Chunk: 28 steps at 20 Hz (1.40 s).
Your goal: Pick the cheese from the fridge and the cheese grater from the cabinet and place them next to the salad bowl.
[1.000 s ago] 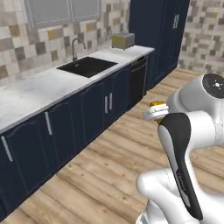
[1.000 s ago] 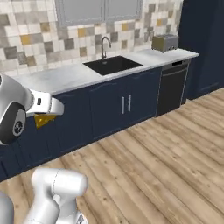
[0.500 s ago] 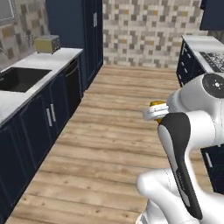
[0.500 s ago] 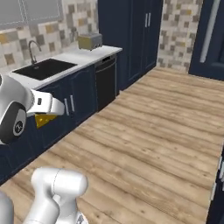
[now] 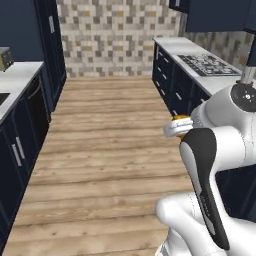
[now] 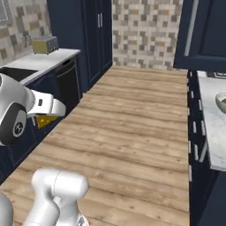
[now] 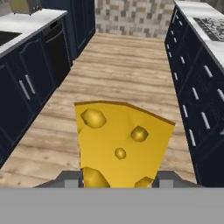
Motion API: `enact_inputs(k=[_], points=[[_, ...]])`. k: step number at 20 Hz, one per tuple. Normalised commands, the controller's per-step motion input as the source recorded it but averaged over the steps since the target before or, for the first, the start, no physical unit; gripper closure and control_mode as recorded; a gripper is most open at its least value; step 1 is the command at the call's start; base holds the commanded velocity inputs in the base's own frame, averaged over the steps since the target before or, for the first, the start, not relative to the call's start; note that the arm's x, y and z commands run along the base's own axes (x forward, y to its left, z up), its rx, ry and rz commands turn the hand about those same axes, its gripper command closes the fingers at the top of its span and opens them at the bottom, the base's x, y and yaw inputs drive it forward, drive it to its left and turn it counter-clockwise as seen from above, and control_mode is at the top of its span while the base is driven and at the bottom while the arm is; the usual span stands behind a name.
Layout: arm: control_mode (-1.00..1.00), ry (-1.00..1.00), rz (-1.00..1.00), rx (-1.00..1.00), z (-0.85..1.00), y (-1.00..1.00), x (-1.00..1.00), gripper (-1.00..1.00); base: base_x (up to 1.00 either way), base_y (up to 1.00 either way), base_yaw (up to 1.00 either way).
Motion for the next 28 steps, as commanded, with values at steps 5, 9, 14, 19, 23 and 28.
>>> enact_inputs(k=[5,9,14,19,23,28], points=[[1.0,0.0,0.0,0.0,0.0,0.0,0.0,1.0,0.77,0.38,-0.12],[1.0,0.0,0.0,0.0,0.0,0.0,0.0,1.0,0.93,0.24,0.0],[1.0,0.0,0.0,0.0,0.0,0.0,0.0,1.0,0.94,0.15,0.0],[1.0,0.0,0.0,0.0,0.0,0.0,0.0,1.0,0.94,0.09,0.0],[1.0,0.0,0.0,0.0,0.0,0.0,0.0,1.0,0.77,0.2,-0.24],[1.0,0.0,0.0,0.0,0.0,0.0,0.0,1.0,0.47,0.25,-0.56]])
